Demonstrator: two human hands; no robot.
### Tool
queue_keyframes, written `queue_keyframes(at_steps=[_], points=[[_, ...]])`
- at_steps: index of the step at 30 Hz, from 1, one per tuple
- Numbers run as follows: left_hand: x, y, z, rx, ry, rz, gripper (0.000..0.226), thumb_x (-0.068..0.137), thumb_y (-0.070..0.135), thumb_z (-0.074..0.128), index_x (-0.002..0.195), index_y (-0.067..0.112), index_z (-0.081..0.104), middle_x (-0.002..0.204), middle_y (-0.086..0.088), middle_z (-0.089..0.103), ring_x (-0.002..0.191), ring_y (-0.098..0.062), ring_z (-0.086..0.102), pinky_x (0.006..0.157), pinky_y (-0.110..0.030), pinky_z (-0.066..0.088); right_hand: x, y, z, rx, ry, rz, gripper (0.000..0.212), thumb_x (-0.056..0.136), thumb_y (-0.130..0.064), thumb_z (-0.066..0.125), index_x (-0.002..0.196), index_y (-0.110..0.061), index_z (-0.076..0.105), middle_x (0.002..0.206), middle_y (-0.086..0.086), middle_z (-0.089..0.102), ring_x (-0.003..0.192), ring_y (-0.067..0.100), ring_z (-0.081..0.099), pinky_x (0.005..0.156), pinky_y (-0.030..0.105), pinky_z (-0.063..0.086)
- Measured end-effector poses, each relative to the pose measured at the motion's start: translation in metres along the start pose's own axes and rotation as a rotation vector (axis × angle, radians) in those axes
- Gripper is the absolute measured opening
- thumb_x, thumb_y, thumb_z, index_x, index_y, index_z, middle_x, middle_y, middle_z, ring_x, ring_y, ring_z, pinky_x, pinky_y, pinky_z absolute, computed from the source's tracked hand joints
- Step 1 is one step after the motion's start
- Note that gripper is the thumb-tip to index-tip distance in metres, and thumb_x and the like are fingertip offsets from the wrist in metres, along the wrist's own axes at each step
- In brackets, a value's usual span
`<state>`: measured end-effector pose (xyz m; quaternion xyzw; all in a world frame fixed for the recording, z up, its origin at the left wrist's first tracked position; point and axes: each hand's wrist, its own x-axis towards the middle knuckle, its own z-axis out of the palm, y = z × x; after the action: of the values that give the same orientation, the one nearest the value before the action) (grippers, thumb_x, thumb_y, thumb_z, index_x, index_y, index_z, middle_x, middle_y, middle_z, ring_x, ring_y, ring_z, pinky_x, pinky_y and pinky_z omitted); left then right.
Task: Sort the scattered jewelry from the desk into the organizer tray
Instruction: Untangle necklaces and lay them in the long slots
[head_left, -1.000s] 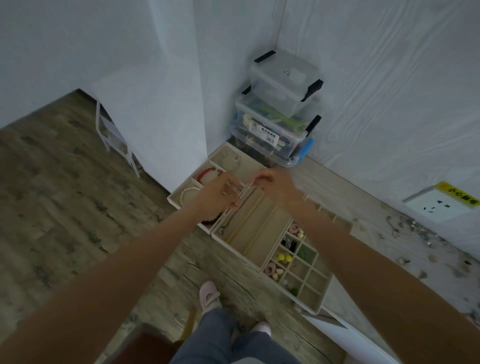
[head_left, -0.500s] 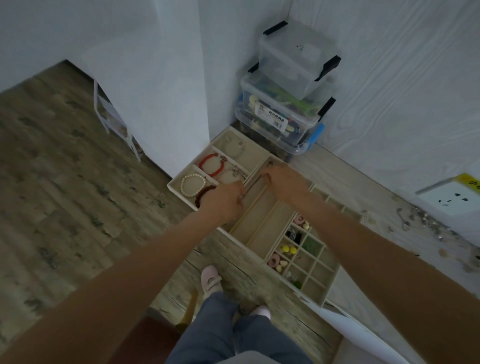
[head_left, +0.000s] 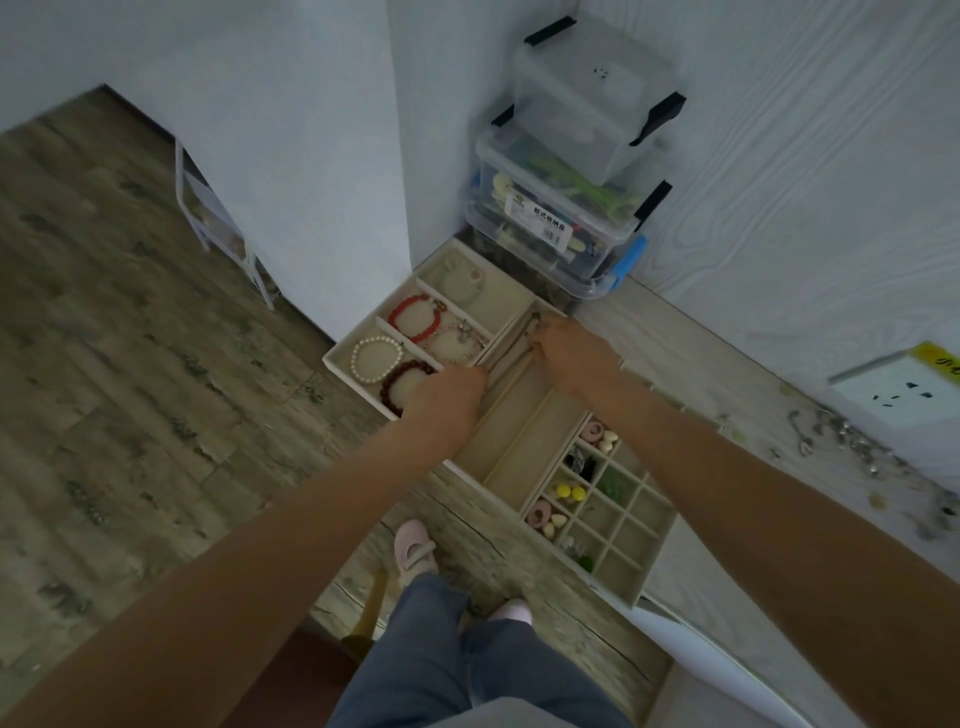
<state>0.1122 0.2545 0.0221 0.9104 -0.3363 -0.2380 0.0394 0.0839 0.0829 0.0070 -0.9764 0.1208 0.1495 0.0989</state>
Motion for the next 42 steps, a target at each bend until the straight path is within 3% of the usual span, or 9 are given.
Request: queue_keyframes(at_steps=[5, 10, 13, 16, 18, 23, 36, 40, 42], points=[[-0.002, 0.007, -0.005, 0.117, 0.004, -0.006, 0.031, 0.095, 0.01, 0.045, 0.126, 0.012, 0.048, 0.12, -0.013, 0.056, 0.1, -0.028, 0.061, 0.067, -0.032, 0.044, -0.01, 0.005, -0.015, 0.039, -0.024, -0.011, 0.037, 0.096, -0.006, 0.038, 0.131, -0.013, 0.049, 0.136, 0.006, 0.043, 0.123, 0.026, 0.041, 0.097, 0.037, 0.041], [-0.007, 0.013, -0.012, 0.135, 0.018, 0.01, 0.029, 0.098, 0.014, 0.039, 0.125, 0.009, 0.046, 0.119, -0.013, 0.056, 0.098, -0.028, 0.06, 0.064, -0.03, 0.04, -0.019, 0.003, -0.029, 0.121, -0.087, -0.016, 0.039, 0.094, -0.01, 0.037, 0.131, -0.021, 0.042, 0.121, 0.013, 0.045, 0.1, 0.026, 0.051, 0.08, 0.03, 0.04], [-0.006, 0.011, -0.012, 0.046, 0.025, 0.019, 0.026, 0.097, 0.012, 0.039, 0.122, 0.006, 0.046, 0.114, -0.016, 0.058, 0.097, -0.03, 0.061, 0.064, -0.031, 0.041, -0.018, 0.002, -0.033, 0.165, -0.097, -0.041, 0.038, 0.094, -0.012, 0.036, 0.13, -0.021, 0.045, 0.125, 0.01, 0.046, 0.102, 0.023, 0.05, 0.081, 0.028, 0.037], [0.0, 0.008, -0.006, -0.217, -0.011, 0.053, 0.029, 0.097, 0.006, 0.038, 0.125, 0.002, 0.044, 0.109, -0.022, 0.061, 0.095, -0.034, 0.061, 0.072, -0.036, 0.048, -0.015, 0.0, -0.032, 0.107, -0.094, -0.081, 0.037, 0.092, -0.01, 0.038, 0.128, -0.017, 0.045, 0.13, 0.01, 0.045, 0.109, 0.024, 0.049, 0.083, 0.028, 0.036], [0.006, 0.006, -0.001, -0.329, -0.048, 0.075, 0.04, 0.096, 0.001, 0.037, 0.136, 0.004, 0.037, 0.115, -0.023, 0.06, 0.102, -0.034, 0.06, 0.085, -0.041, 0.05, -0.014, 0.0, -0.031, 0.097, -0.084, -0.044, 0.035, 0.093, -0.013, 0.037, 0.127, -0.016, 0.045, 0.123, 0.013, 0.046, 0.099, 0.022, 0.049, 0.075, 0.027, 0.034], [0.015, 0.005, 0.009, -0.305, -0.092, 0.106, 0.045, 0.097, 0.0, 0.037, 0.141, 0.004, 0.03, 0.121, -0.025, 0.058, 0.108, -0.035, 0.058, 0.09, -0.045, 0.048, -0.012, 0.0, -0.031, -0.048, -0.034, -0.008, 0.041, 0.093, -0.012, 0.041, 0.134, -0.017, 0.034, 0.117, 0.015, 0.045, 0.094, 0.03, 0.054, 0.074, 0.034, 0.044], [0.013, 0.003, 0.006, -0.294, -0.146, 0.062, 0.059, 0.093, -0.003, 0.039, 0.147, 0.01, 0.02, 0.125, -0.021, 0.055, 0.111, -0.033, 0.056, 0.093, -0.044, 0.048, -0.006, -0.002, -0.025, -0.085, 0.002, -0.009, 0.038, 0.091, -0.002, 0.04, 0.128, -0.011, 0.039, 0.114, 0.017, 0.048, 0.098, 0.031, 0.053, 0.067, 0.034, 0.037], [0.002, -0.001, 0.0, -0.241, -0.114, 0.077, 0.048, 0.09, -0.006, 0.04, 0.137, 0.003, 0.033, 0.11, -0.021, 0.06, 0.098, -0.033, 0.061, 0.082, -0.043, 0.052, -0.007, -0.004, -0.024, -0.058, -0.004, -0.009, 0.043, 0.09, 0.002, 0.039, 0.131, -0.01, 0.037, 0.119, 0.018, 0.048, 0.112, 0.032, 0.048, 0.073, 0.036, 0.04], [-0.004, -0.006, -0.005, -0.215, -0.054, 0.098, 0.038, 0.089, -0.007, 0.042, 0.126, 0.002, 0.046, 0.109, -0.016, 0.06, 0.099, -0.03, 0.06, 0.082, -0.04, 0.051, -0.012, -0.007, -0.022, -0.042, 0.021, -0.059, 0.049, 0.088, 0.005, 0.039, 0.135, -0.009, 0.037, 0.13, 0.015, 0.047, 0.124, 0.028, 0.037, 0.084, 0.038, 0.041]])
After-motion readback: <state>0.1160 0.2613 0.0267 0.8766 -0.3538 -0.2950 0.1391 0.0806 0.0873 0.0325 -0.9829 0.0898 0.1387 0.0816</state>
